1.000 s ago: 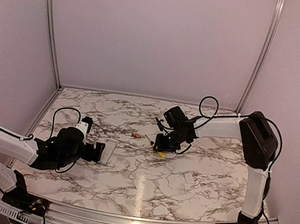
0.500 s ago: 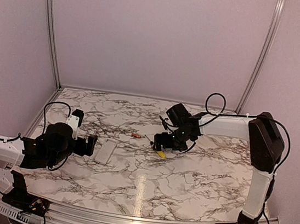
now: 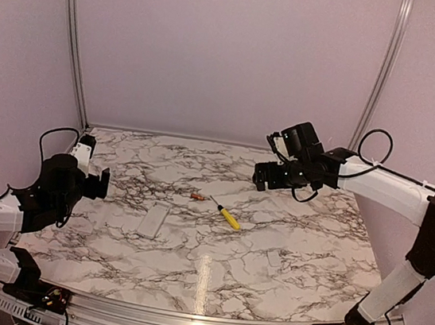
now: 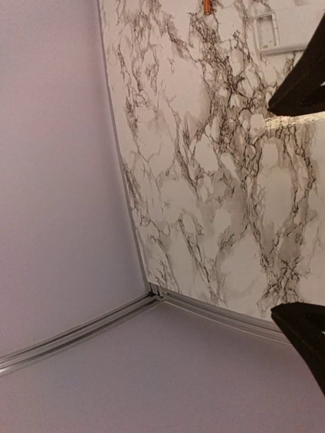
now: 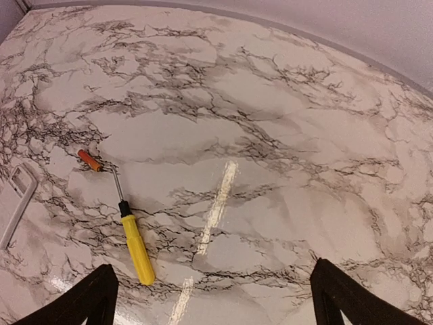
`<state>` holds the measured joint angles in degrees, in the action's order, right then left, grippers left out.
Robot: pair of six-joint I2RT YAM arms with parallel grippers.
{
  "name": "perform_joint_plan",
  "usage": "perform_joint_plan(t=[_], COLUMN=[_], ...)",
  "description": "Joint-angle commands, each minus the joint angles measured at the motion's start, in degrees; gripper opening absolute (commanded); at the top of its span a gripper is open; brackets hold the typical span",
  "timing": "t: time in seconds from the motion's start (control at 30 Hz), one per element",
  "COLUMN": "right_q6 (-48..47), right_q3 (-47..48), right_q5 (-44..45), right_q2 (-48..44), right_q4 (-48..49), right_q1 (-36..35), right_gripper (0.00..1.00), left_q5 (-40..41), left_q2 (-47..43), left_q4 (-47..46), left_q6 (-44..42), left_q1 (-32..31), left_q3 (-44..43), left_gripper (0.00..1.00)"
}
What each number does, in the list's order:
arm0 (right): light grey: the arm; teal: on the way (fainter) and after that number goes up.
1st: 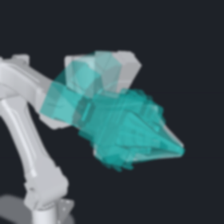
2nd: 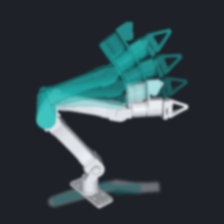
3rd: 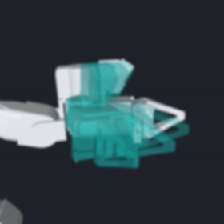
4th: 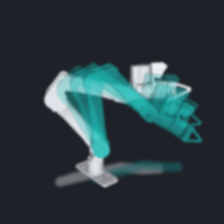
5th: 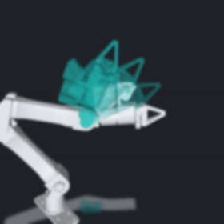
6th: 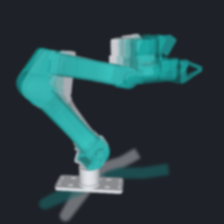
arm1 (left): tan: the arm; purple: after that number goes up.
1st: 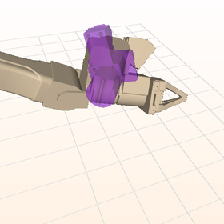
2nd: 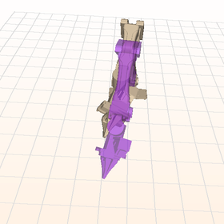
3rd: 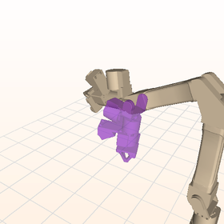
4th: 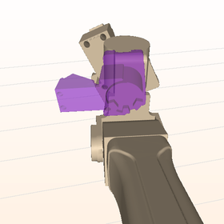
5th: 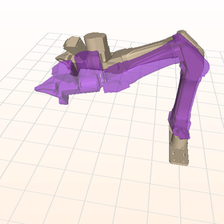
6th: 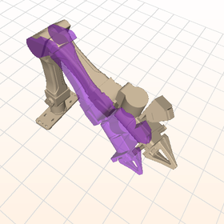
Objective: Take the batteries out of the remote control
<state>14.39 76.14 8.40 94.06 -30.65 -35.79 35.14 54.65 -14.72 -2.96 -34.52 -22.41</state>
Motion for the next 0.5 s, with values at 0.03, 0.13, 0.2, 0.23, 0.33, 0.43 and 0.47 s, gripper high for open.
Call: perform_joint_plan(t=[0.03, 0.13, 0.2, 0.23, 0.33, 0.43, 0.47], right_q6=[-8.08, -11.71, -14.84, -16.60, -18.34, -16.22, -15.13], right_q3=[-9.98, -16.14, -19.55, -20.75, -20.50, -18.96, -18.77], right_q5=[11.50, 15.24, 15.43, 14.88, 15.14, 18.98, 20.44], right_q2=[-10.39, -15.55, -17.87, -18.50, -18.30, -17.66, -17.61], right_q4=[12.27, 18.85, 21.80, 22.10, 19.22, 16.65, 16.52], right_q1=[0.72, 0.81, 0.81, 0.85, 0.81, 0.88, 0.90], right_gripper=[0.99, 0.99, 0.99, 0.99, 0.99, 0.99, 0.99], left_q5=[-8.69, -12.53, -16.29, -17.82, -21.01, -24.74, -26.01], left_q2=[3.50, 6.44, 8.89, 10.35, 14.94, 17.88, 18.46], left_q4=[-5.39, -9.63, -13.03, -14.49, -19.27, -23.39, -25.00], left_q6=[-1.81, -0.77, 0.22, 0.50, 1.22, 2.27, 2.40], left_q1=[10.25, 15.53, 19.72, 21.24, 24.85, 27.95, 28.75], left_q3=[0.59, 1.47, 2.35, 2.70, 3.83, 3.80, 3.78], left_gripper=[0.99, 0.99, 0.99, 0.99, 0.99, 0.99, 0.99])
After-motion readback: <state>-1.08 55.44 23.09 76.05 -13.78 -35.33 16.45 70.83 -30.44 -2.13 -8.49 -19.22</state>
